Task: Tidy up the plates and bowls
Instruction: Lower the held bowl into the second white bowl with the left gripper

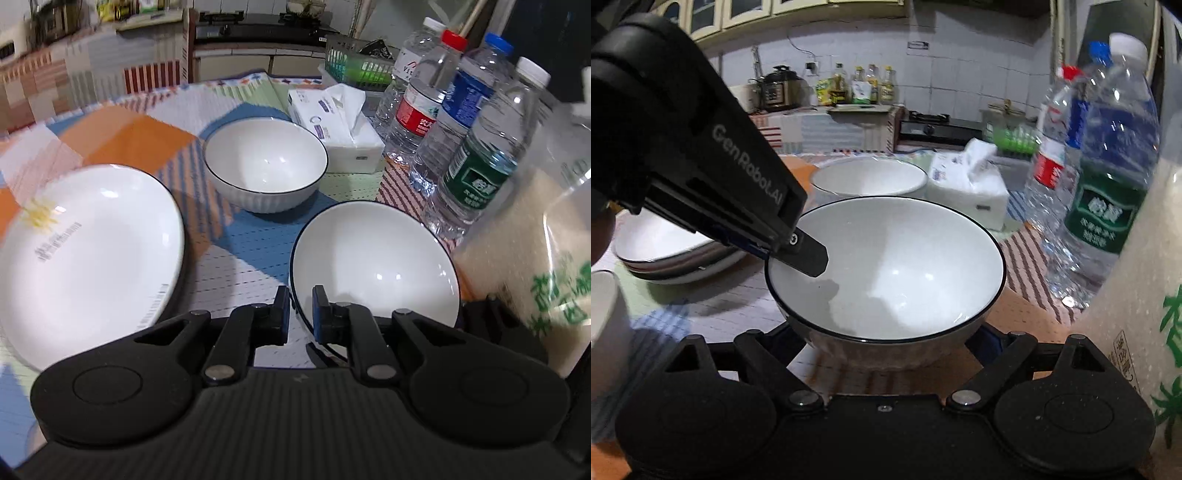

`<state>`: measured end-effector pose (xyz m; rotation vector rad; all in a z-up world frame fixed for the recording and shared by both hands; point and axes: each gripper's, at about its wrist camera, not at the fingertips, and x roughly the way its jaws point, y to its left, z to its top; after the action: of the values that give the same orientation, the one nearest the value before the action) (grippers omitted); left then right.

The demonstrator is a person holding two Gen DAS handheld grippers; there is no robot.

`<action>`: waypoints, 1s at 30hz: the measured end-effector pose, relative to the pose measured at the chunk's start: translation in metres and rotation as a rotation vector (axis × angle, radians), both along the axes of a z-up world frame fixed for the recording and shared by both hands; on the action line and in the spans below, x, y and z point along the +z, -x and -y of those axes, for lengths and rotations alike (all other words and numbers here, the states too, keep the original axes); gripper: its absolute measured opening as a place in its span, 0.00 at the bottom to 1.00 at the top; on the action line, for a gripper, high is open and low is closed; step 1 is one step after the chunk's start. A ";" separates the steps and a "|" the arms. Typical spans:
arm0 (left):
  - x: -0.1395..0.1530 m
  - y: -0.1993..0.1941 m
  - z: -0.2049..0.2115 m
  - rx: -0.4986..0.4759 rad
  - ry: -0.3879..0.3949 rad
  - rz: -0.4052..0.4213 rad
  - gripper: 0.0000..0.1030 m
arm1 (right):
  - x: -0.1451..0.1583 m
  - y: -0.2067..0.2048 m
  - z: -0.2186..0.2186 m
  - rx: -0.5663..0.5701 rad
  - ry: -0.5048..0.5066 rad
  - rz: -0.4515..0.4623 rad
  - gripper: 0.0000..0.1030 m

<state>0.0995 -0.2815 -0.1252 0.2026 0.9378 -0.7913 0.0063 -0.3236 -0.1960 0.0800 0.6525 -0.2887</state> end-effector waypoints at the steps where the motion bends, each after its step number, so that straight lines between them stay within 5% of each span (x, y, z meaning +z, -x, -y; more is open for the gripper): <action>1: 0.005 0.003 -0.003 -0.002 -0.019 0.014 0.11 | 0.004 0.001 -0.003 0.011 0.001 0.008 0.91; 4: 0.020 0.016 -0.009 -0.018 -0.135 0.087 0.11 | 0.016 0.004 -0.017 0.061 0.003 0.020 0.90; 12: 0.054 0.028 -0.053 0.009 -0.179 0.141 0.11 | 0.043 0.009 -0.057 0.147 -0.005 0.060 0.90; 19: 0.075 0.016 -0.119 0.065 -0.027 0.014 0.13 | 0.066 0.009 -0.084 0.222 -0.055 0.070 0.90; 30: 0.068 0.018 -0.191 0.152 -0.030 -0.037 0.13 | 0.070 0.011 -0.126 0.426 -0.136 0.067 0.90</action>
<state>0.0815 -0.0906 -0.0568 0.1418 0.9885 -0.6427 -0.0051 -0.1973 -0.1262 0.0782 0.6060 0.1685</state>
